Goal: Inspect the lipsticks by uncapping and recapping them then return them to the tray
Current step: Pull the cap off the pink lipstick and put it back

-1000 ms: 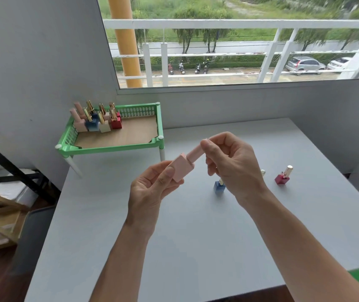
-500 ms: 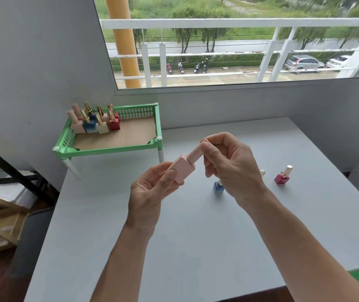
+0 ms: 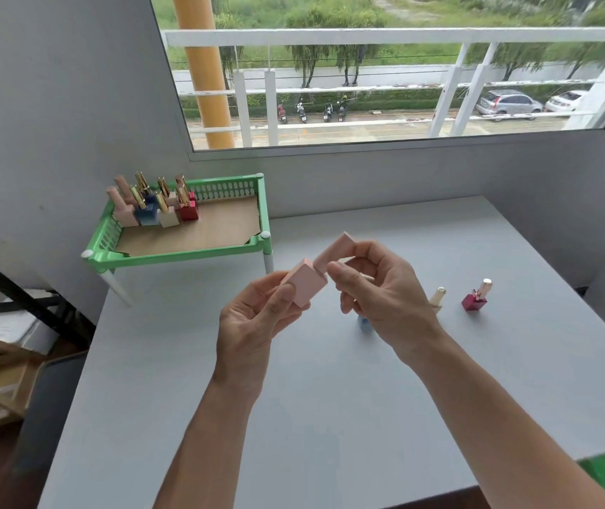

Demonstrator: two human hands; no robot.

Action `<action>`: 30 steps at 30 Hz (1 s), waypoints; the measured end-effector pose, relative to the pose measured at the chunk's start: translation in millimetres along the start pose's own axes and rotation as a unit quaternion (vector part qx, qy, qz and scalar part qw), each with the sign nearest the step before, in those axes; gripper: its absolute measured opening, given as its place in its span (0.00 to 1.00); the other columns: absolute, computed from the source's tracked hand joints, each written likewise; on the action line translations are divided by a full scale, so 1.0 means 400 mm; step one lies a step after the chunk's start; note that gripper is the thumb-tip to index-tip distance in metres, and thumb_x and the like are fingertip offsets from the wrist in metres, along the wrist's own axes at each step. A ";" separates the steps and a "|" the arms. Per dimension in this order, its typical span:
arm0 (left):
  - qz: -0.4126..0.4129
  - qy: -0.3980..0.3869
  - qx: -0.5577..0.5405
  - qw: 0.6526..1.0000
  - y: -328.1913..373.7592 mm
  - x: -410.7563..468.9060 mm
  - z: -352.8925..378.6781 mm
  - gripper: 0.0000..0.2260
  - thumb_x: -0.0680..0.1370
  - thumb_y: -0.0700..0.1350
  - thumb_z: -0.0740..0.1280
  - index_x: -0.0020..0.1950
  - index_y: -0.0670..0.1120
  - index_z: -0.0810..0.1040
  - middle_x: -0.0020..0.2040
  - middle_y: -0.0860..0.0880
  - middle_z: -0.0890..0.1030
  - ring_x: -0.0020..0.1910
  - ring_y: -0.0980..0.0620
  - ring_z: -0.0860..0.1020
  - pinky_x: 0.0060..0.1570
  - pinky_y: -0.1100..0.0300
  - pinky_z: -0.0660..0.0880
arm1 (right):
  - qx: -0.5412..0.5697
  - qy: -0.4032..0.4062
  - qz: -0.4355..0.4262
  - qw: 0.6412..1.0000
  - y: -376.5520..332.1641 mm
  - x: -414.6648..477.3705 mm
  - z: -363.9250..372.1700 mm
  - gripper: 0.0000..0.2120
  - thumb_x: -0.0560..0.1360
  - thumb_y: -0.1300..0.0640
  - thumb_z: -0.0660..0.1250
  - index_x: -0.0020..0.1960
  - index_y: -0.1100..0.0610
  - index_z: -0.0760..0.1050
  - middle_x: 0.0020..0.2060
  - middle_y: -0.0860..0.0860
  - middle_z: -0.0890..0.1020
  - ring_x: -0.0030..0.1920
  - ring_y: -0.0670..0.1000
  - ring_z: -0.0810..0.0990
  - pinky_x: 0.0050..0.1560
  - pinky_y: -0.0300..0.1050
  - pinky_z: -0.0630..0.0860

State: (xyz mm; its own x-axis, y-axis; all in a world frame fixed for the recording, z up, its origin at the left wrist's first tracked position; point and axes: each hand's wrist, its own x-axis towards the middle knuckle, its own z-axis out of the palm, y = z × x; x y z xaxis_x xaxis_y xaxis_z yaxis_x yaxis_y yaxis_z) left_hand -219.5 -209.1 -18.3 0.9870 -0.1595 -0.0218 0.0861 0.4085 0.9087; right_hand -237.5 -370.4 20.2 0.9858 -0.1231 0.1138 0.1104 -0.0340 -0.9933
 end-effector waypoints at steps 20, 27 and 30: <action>-0.033 0.048 0.324 0.944 -0.199 0.061 -0.065 0.19 0.74 0.53 0.69 0.65 0.57 0.74 0.56 0.57 0.81 0.57 0.59 0.78 0.56 0.65 0.70 | -0.148 -0.019 0.071 0.986 0.213 0.067 -0.053 0.05 0.76 0.58 0.67 0.49 0.50 0.78 0.33 0.51 0.82 0.30 0.53 0.82 0.37 0.38 0.75; -0.017 0.035 0.583 0.812 -0.355 0.054 -0.124 0.30 0.75 0.59 0.64 0.74 0.52 0.62 0.74 0.49 0.65 0.74 0.50 0.59 0.71 0.54 0.57 | -0.220 -0.034 0.116 0.968 0.360 0.091 -0.057 0.05 0.77 0.56 0.64 0.50 0.47 0.75 0.34 0.51 0.82 0.33 0.51 0.83 0.44 0.53 0.81; -0.042 0.026 0.660 0.750 -0.414 0.041 -0.153 0.34 0.75 0.64 0.59 0.76 0.54 0.53 0.78 0.49 0.54 0.76 0.49 0.49 0.73 0.50 0.45 | -0.223 -0.050 0.124 0.965 0.400 0.103 -0.039 0.08 0.77 0.55 0.64 0.48 0.41 0.73 0.36 0.53 0.82 0.34 0.49 0.83 0.42 0.43 0.79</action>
State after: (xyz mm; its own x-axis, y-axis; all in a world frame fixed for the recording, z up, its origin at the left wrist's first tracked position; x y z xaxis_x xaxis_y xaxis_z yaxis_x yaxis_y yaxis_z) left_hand -209.3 -224.5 -194.6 0.9925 -0.0868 -0.0866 -0.0288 -0.8513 0.5239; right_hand -181.2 -396.6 -133.8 0.9846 -0.0864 -0.1521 -0.1748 -0.4426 -0.8795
